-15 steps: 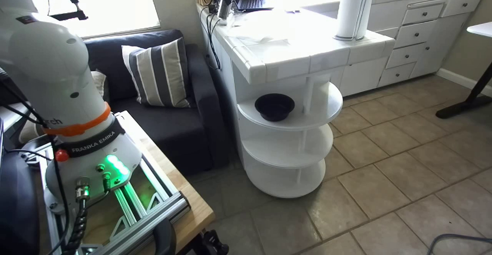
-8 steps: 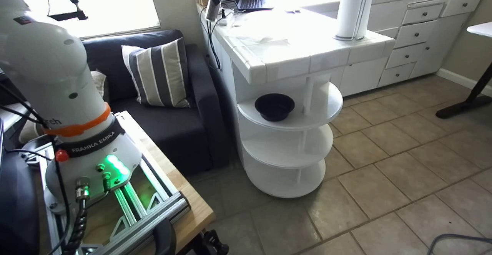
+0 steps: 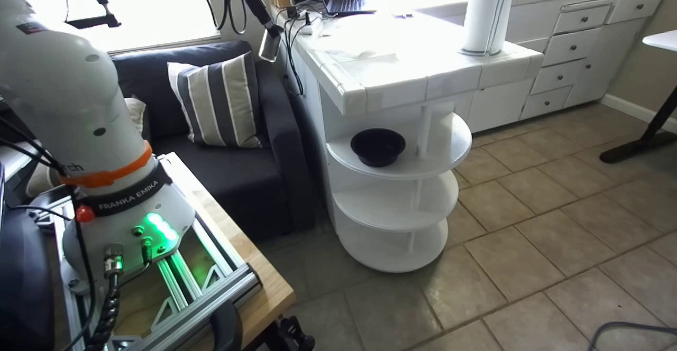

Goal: Put the spice the bottle on the lower shelf

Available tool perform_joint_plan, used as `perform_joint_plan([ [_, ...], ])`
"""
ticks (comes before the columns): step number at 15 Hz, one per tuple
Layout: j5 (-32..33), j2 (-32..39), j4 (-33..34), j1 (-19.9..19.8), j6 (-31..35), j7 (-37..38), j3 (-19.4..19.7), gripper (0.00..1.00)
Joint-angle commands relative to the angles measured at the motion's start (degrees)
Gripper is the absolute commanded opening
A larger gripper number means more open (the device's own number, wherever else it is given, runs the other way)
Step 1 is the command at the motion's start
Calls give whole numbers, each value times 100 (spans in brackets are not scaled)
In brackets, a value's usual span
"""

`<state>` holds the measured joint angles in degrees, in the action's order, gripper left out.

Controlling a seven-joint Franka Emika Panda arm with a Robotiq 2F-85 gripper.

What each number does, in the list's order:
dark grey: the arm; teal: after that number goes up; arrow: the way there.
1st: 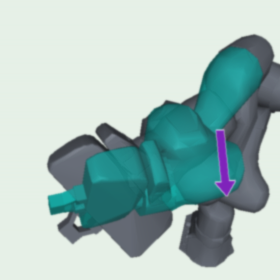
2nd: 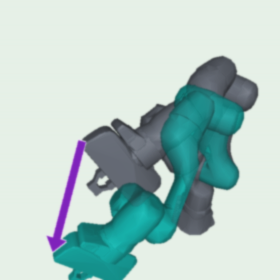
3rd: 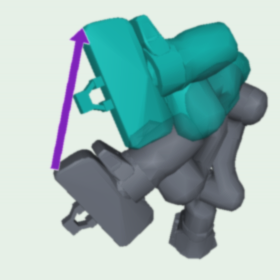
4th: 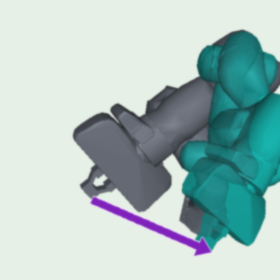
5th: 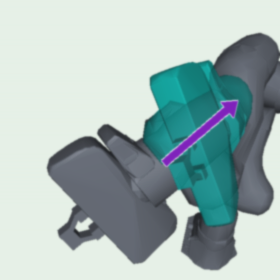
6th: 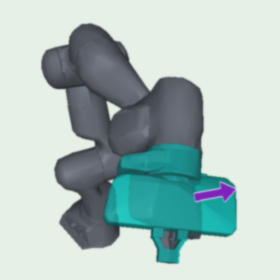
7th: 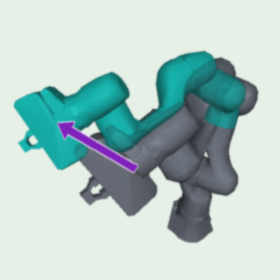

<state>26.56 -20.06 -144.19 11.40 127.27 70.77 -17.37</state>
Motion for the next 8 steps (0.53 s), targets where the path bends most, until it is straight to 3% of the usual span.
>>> perform_joint_plan([
  [1,337,102,-603,-290,561,1130,-403,24],
  [5,1294,536,-855,-566,740,2583,-716,24],
  [8,1840,956,-887,-481,681,3442,-657,24],
])
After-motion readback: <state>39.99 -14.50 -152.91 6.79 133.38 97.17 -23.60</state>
